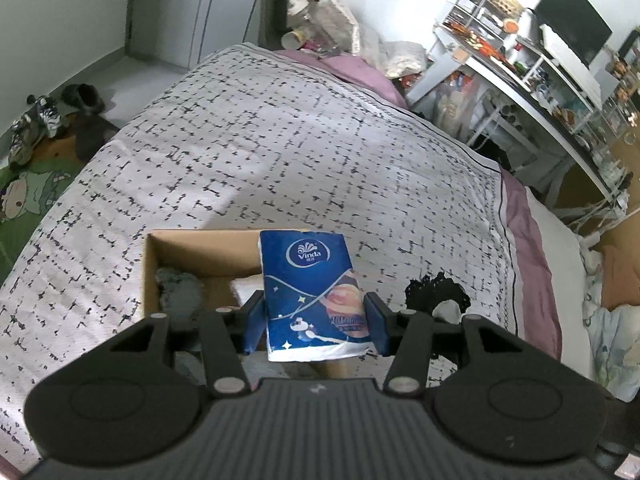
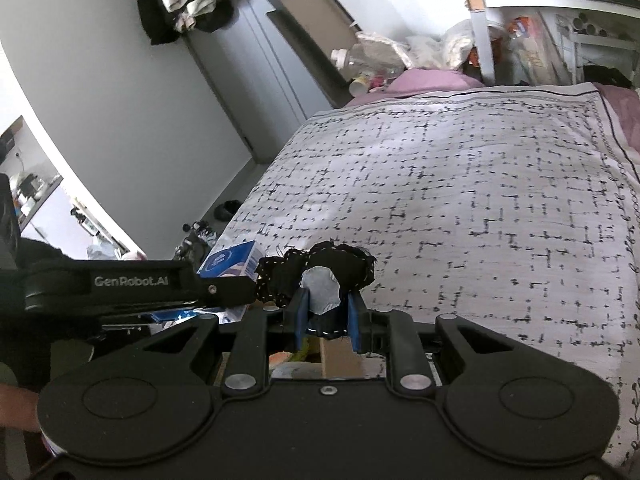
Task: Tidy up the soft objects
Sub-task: 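Carry the tissue pack and black lace item over the box, then open both grippers to drop the tissue pack and lace item into the box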
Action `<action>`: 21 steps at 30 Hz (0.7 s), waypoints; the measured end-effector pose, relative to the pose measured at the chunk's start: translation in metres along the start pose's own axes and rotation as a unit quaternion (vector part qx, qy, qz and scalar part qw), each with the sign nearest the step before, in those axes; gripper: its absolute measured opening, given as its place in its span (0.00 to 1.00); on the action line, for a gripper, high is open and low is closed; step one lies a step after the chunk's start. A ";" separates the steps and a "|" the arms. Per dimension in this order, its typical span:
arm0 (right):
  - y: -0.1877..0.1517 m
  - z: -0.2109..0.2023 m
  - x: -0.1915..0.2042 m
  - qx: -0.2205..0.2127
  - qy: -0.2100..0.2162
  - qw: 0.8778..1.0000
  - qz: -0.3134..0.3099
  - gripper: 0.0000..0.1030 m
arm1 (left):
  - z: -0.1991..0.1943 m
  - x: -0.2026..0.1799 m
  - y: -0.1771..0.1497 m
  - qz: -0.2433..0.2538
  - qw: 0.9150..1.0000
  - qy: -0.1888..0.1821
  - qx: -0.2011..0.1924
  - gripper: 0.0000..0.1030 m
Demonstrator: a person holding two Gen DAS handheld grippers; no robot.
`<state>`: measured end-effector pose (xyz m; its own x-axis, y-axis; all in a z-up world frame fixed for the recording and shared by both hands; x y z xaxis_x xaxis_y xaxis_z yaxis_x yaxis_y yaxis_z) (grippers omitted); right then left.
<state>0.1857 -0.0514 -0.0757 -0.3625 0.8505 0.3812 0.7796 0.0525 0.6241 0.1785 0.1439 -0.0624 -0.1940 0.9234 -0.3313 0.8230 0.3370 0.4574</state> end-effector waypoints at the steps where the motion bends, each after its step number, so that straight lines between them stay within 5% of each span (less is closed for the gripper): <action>1: 0.000 0.002 0.002 0.001 0.000 1.000 -0.001 0.20 | 0.001 0.004 0.001 -0.003 1.000 0.000 0.001 0.50; 21: 0.001 0.036 0.033 0.029 0.006 0.999 -0.013 0.23 | 0.020 0.049 0.013 -0.052 0.998 0.011 0.028 0.54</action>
<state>0.1934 -0.0041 -0.0871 -0.3882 0.8422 0.3741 0.7984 0.1046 0.5930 0.1905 0.1895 -0.0893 -0.2914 0.8875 -0.3570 0.8255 0.4219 0.3748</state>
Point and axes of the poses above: each gripper's, at about its wrist camera, not at the fingertips, and z roughly the way its jaws point, x to its left, y to its top, the point moved 1 cm from there along z, roughly the way its jaws point, and after that the axes turned 6 degrees about x, right-handed, at the moved point
